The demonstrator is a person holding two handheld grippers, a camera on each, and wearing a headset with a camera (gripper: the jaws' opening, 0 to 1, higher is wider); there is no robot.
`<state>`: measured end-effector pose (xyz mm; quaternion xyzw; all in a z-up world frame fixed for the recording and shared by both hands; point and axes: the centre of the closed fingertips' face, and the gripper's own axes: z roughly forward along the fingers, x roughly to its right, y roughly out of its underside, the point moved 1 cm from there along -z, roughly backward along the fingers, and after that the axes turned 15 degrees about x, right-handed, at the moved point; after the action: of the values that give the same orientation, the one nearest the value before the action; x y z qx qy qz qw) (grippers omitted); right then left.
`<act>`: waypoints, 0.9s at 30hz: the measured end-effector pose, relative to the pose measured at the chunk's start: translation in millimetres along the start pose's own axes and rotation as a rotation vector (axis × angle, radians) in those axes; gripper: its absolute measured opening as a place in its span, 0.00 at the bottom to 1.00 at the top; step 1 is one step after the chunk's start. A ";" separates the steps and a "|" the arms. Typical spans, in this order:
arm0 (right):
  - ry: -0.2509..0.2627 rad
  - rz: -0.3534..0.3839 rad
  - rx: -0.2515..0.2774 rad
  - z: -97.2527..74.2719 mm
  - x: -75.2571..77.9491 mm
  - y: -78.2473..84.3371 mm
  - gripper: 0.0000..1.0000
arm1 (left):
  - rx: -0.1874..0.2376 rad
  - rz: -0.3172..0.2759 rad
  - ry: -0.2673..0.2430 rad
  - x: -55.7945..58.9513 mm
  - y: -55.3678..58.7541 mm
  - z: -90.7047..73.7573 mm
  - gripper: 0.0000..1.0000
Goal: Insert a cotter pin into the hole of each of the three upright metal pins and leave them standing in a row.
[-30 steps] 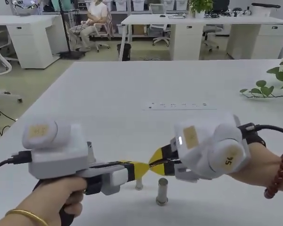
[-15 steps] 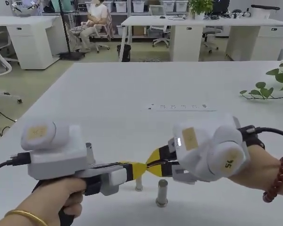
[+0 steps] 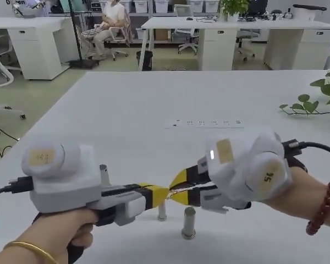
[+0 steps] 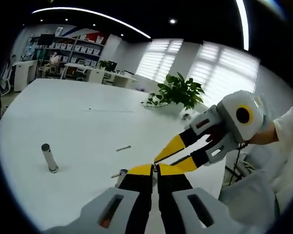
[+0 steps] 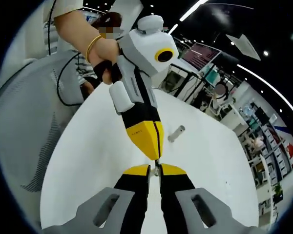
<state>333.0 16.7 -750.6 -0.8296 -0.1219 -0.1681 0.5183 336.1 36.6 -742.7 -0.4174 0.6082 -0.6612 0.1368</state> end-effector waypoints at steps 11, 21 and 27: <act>0.006 0.301 0.077 -11.0 -0.4 2.6 0.15 | -0.041 0.138 0.068 1.3 5.0 -4.5 0.00; -0.093 0.435 0.095 -18.8 -17.7 10.2 0.16 | -0.074 0.262 0.185 12.4 13.4 -9.4 0.00; -0.130 0.457 0.107 -21.8 -25.3 10.2 0.17 | -0.099 0.326 0.266 23.8 19.7 -12.1 0.00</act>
<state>310.4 -8.1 -760.3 -0.8161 0.0268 0.0140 0.5771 306.3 24.2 -750.6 -0.2287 0.7120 -0.6490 0.1397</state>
